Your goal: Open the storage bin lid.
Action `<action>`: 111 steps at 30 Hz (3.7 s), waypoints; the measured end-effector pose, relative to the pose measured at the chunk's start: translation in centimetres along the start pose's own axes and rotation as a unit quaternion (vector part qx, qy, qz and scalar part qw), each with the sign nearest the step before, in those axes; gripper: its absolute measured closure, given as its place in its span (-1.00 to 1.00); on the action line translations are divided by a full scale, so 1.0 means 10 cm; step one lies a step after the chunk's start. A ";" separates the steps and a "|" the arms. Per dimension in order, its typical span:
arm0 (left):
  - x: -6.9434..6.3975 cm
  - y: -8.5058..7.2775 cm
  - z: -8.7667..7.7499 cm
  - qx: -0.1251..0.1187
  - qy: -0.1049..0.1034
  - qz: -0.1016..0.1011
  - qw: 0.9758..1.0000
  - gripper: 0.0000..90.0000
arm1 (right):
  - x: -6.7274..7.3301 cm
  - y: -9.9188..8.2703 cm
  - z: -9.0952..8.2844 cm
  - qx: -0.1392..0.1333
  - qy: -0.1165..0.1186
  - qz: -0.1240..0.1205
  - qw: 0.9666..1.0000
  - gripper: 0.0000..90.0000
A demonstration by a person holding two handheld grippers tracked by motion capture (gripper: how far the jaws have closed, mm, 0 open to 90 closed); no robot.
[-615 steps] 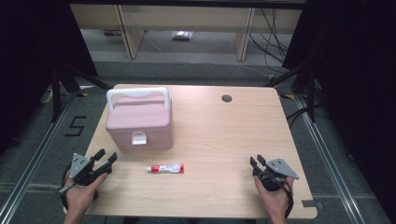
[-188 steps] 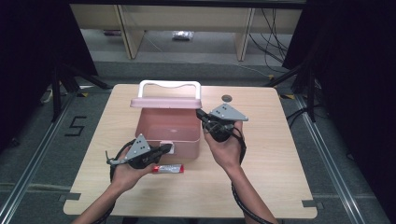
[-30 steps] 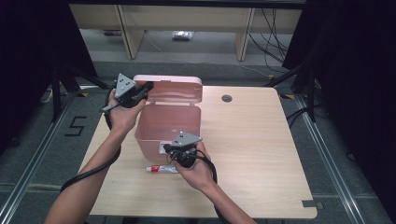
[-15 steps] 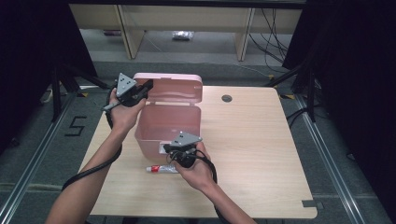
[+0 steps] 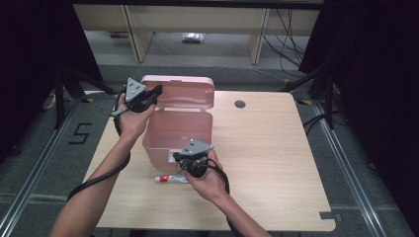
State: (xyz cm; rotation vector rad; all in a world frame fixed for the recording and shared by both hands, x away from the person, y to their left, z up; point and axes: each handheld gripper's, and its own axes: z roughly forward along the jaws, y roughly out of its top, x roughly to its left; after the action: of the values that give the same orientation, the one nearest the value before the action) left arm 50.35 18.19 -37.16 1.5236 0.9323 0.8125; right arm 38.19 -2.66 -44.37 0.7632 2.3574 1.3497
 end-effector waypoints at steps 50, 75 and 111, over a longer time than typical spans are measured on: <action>0.13 -0.17 0.30 0.061 0.019 -0.012 0.998 1.00 | 0.01 -0.01 0.01 -0.007 -0.006 -0.002 1.000 1.00; 0.17 -0.26 0.39 0.118 0.023 -0.014 0.993 1.00 | 0.01 0.00 0.00 0.000 -0.003 0.000 1.000 1.00; 0.11 -0.14 0.29 0.117 0.007 0.008 0.993 0.99 | 0.01 0.00 -0.01 0.005 -0.001 0.002 1.000 1.00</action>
State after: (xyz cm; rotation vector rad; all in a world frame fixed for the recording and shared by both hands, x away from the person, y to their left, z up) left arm 53.20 17.97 -38.98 1.7311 1.0562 0.7470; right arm 38.10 -2.67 -44.31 0.7712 2.3631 1.3397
